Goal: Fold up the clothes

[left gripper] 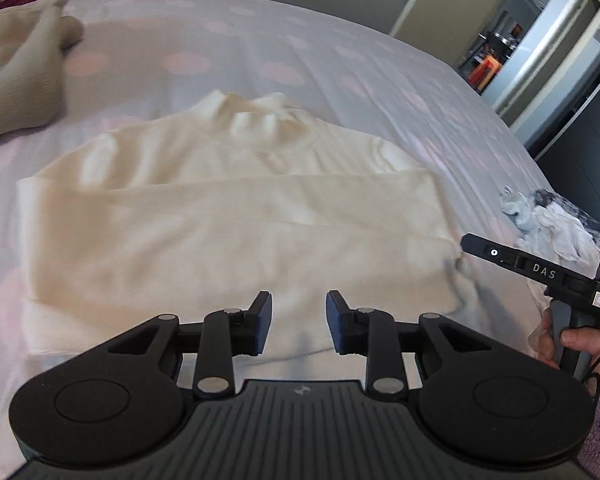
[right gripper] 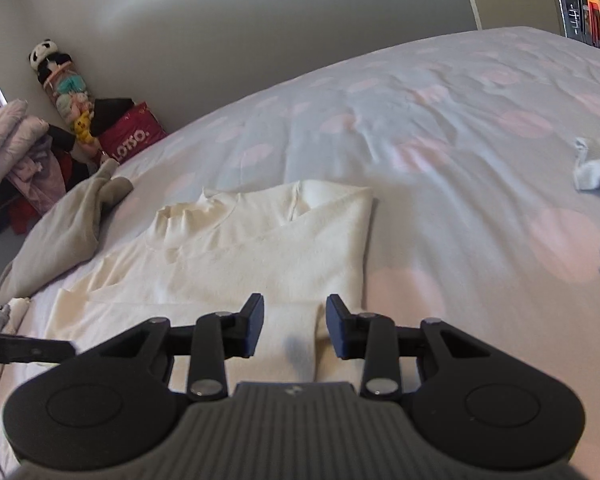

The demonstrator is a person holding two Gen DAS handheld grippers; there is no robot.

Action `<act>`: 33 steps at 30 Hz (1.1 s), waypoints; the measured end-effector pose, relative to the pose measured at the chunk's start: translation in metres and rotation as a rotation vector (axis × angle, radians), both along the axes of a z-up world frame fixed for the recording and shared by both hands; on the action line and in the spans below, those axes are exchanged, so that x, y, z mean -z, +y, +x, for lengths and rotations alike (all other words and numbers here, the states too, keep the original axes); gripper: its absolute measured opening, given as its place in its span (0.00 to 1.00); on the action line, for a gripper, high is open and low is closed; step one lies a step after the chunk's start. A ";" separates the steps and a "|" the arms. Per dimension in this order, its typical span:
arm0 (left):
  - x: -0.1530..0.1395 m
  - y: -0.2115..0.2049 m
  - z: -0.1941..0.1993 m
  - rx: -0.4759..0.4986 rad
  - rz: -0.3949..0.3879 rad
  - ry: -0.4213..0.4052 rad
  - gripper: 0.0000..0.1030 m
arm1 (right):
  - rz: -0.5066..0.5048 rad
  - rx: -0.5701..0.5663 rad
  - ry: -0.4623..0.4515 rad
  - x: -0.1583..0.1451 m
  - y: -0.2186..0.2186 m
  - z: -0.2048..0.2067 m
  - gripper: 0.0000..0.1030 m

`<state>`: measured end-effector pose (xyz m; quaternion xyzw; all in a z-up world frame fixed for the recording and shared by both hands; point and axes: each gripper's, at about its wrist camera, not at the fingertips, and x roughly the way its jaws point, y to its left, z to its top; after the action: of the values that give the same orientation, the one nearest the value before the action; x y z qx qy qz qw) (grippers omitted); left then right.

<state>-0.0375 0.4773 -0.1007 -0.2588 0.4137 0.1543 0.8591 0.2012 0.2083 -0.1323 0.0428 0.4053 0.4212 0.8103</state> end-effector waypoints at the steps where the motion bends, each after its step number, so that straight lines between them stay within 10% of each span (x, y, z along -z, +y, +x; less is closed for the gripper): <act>1: -0.002 0.010 -0.010 -0.028 0.010 0.000 0.26 | -0.012 -0.005 -0.003 0.002 0.006 0.002 0.37; 13: 0.010 0.085 -0.098 -0.283 0.037 -0.034 0.26 | -0.095 -0.082 -0.124 -0.004 0.048 -0.012 0.07; 24: 0.022 0.082 -0.118 -0.336 -0.005 -0.138 0.26 | -0.035 -0.115 -0.330 -0.116 0.078 -0.008 0.07; 33: 0.030 0.085 -0.091 -0.284 -0.006 -0.093 0.30 | -0.190 -0.051 -0.254 -0.066 0.090 0.029 0.07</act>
<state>-0.1287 0.5624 -0.1312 -0.3241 0.3332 0.2611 0.8460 0.2299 0.2987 -0.0660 -0.0977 0.3385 0.4035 0.8444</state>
